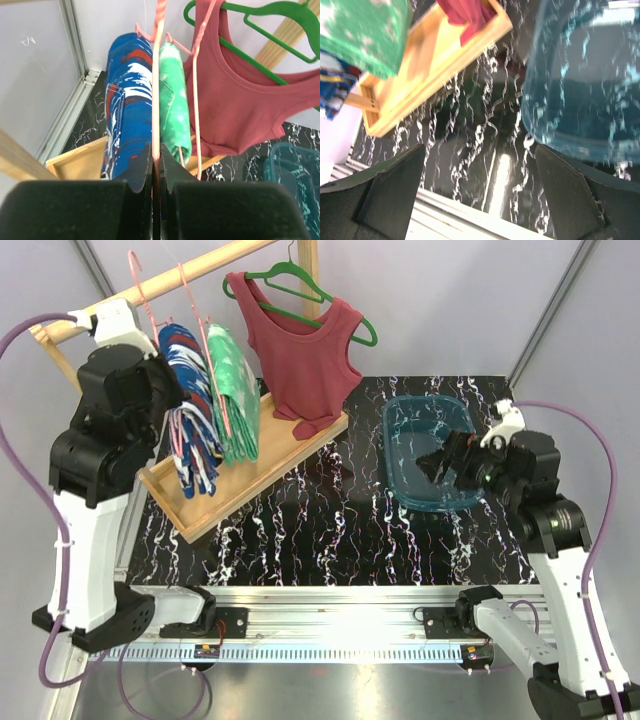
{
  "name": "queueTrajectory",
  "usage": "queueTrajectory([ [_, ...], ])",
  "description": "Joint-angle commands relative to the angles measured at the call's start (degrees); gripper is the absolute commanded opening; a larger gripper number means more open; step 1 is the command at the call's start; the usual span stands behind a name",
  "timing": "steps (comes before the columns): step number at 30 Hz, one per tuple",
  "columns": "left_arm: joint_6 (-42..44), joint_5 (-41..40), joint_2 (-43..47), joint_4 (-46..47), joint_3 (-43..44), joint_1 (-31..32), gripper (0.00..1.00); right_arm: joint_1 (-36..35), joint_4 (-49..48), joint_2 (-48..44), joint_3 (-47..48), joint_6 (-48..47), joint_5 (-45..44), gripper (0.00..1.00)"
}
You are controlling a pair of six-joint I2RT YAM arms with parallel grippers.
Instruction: Remove the trousers from the hanger
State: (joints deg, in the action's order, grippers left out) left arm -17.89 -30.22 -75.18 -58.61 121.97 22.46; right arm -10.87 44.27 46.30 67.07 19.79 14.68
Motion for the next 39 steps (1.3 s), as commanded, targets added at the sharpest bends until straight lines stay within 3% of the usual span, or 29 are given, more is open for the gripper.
queueTrajectory([
  [1, -0.65, -0.64, 8.09, 10.97, -1.20, 0.92, 0.00, -0.29, -6.04, 3.08, 5.25, -1.77, 2.55, 0.99],
  [10, -6.45, 8.93, 20.06, 4.65, -13.41, 1.10, 0.00, -0.64, -5.16, 9.16, 9.49, -5.11, 8.87, 0.99],
  [19, -9.00, 27.30, 34.46, -4.30, -25.99, 1.10, 0.00, -3.19, -5.51, 7.66, 7.99, -8.72, 11.52, 0.99],
  [24, -5.84, 42.85, 38.69, -7.22, -31.95, 1.01, 0.00, -4.15, -4.81, 7.49, 7.99, -10.03, 11.34, 0.99],
  [31, -6.54, 57.35, 39.76, 3.13, -38.12, 1.01, 0.00, -7.93, -4.29, 6.78, 6.94, -11.88, 7.22, 0.99],
  [35, -10.05, 58.60, 37.39, 13.50, -40.14, 1.01, 0.00, -9.51, -3.49, 4.16, 6.94, -12.24, 4.57, 0.99],
  [39, -18.12, 54.14, 34.23, 25.71, -41.11, 1.01, 0.00, -9.69, -2.87, 1.43, 7.11, -10.57, 3.60, 0.98],
])
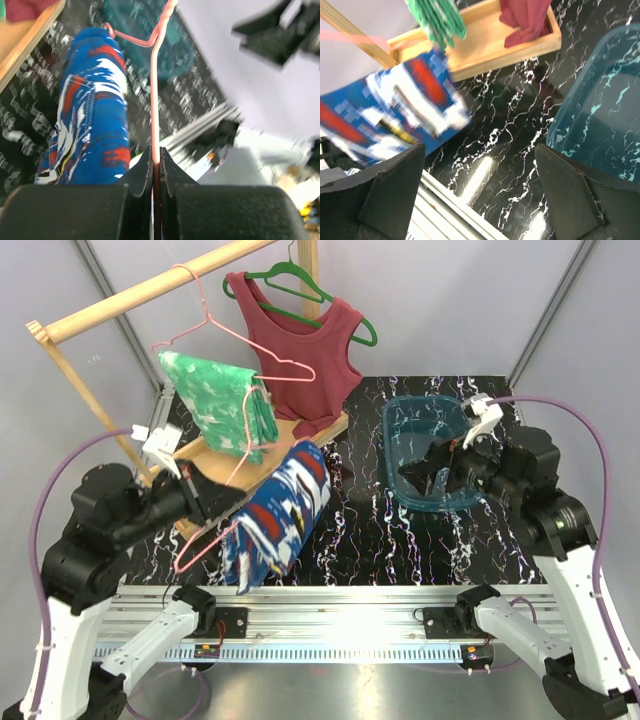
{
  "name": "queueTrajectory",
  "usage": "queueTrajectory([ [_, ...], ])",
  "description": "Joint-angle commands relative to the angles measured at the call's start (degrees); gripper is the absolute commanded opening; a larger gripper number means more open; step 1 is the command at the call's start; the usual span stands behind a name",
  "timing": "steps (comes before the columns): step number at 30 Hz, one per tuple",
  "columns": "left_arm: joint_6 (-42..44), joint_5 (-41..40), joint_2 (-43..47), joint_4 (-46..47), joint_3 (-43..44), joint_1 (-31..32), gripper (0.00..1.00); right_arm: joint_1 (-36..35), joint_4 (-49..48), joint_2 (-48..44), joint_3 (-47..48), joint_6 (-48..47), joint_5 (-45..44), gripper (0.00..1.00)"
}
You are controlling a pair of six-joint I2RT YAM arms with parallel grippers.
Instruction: Remove the trousers from the hanger
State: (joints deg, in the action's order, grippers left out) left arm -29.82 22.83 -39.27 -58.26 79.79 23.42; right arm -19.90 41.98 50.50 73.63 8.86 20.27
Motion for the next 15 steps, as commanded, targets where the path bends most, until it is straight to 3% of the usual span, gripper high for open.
queueTrajectory([
  [1, -7.26, 0.47, -2.30, 27.56, 0.90, 0.13, 0.00, -0.58, 0.03, -3.04, 0.73, 0.71, -1.73, 0.98],
  [8, -15.09, -2.34, -10.56, 38.39, 4.31, 2.24, 0.00, -2.33, 1.53, -2.69, 2.49, 0.72, 1.62, 0.99],
  [11, -14.39, -6.99, -15.03, 38.75, 7.04, 7.15, 0.00, -5.75, 2.23, -0.33, 3.98, -0.60, -3.56, 1.00],
  [14, -13.07, -16.21, -18.20, 39.45, 9.94, 14.62, 0.00, -12.95, 1.45, 2.40, 5.56, -0.78, -14.35, 0.99],
  [15, -12.37, -19.11, -18.82, 40.50, 10.38, 16.73, 0.00, -15.06, 1.09, 3.11, 6.09, -0.86, -21.52, 0.99],
])
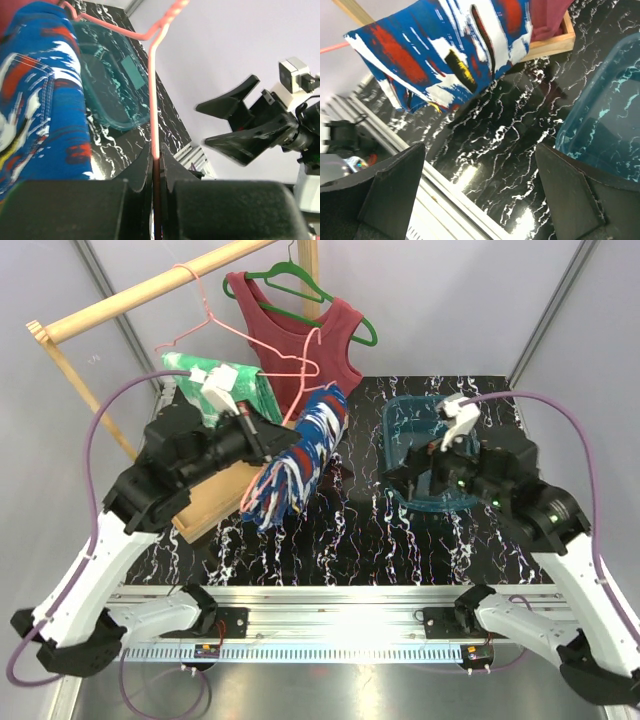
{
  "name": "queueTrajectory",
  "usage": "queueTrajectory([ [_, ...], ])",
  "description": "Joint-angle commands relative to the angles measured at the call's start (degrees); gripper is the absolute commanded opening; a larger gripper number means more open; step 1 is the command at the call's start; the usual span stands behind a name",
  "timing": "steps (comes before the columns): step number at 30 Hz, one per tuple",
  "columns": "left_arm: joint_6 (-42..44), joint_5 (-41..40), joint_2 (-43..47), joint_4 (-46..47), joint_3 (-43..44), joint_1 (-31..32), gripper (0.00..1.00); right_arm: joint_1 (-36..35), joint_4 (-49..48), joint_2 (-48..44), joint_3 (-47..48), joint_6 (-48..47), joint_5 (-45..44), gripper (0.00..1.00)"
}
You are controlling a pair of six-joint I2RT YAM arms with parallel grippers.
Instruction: Remove the trousers from the hanger
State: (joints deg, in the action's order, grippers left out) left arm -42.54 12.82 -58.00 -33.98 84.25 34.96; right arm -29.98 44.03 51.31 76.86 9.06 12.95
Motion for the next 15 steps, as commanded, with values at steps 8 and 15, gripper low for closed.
queueTrajectory([
  [8, 2.47, -37.41, -6.24, 22.98, 7.95, 24.01, 0.00, -28.37, -15.54, 3.80, -3.37, -4.48, -37.37, 1.00],
  [15, -0.43, -46.12, -10.29, 26.24, 9.44, 28.49, 0.00, -31.28, -30.04, -2.96, -18.74, -7.39, -43.53, 0.99],
])
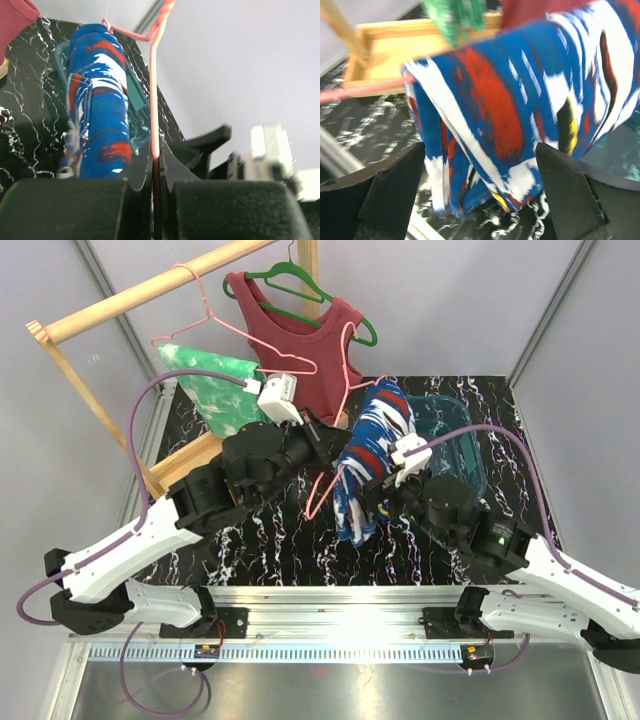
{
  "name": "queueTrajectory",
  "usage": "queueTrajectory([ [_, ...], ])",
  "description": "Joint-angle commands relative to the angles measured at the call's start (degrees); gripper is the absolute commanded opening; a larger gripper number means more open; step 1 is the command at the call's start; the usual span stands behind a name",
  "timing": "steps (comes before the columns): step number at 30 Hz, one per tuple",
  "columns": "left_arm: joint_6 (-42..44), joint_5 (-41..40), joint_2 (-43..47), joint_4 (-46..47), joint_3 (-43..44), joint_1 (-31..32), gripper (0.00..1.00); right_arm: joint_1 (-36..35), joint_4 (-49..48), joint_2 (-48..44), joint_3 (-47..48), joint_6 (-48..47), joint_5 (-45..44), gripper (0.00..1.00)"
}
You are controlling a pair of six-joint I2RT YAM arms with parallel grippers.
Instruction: Remove the trousers from the hanger
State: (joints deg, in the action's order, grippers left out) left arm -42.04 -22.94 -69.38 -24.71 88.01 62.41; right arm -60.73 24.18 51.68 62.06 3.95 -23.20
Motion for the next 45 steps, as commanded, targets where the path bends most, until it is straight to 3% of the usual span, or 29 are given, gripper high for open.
queueTrajectory([
  [1, -1.55, -11.76, 0.92, 16.80, 5.86, 1.22, 0.00, -0.53, -11.95, -4.12, -5.01, -3.06, -7.65, 0.99],
  [8, -11.47, -15.29, -0.22, 15.83, 6.65, 2.01, 0.00, -0.53, -17.32, -3.52, -7.66, -7.54, -8.97, 0.99],
  [13, -12.54, -15.73, -3.38, 14.87, 11.82, 3.15, 0.00, -0.53, -26.35, -0.37, -7.40, -10.27, -8.00, 0.99],
  [18, -12.19, -17.05, -4.88, 14.43, 14.56, 3.59, 0.00, -0.53, -28.14, 2.81, -5.20, -8.17, -4.31, 0.97],
  [27, -13.94, -18.28, -4.27, 16.10, 13.24, 3.77, 0.00, -0.62, -34.72, 5.27, -5.02, -8.25, -5.01, 0.97],
  [34, -14.12, -17.49, -5.67, 14.96, 16.04, 4.21, 0.00, -0.53, -36.23, 6.77, -4.50, -14.04, -11.69, 0.97],
  [45, -13.24, -17.85, -6.64, 13.90, 18.87, 4.30, 0.00, -0.53, -31.48, 1.67, -5.55, -17.21, -11.16, 0.95],
])
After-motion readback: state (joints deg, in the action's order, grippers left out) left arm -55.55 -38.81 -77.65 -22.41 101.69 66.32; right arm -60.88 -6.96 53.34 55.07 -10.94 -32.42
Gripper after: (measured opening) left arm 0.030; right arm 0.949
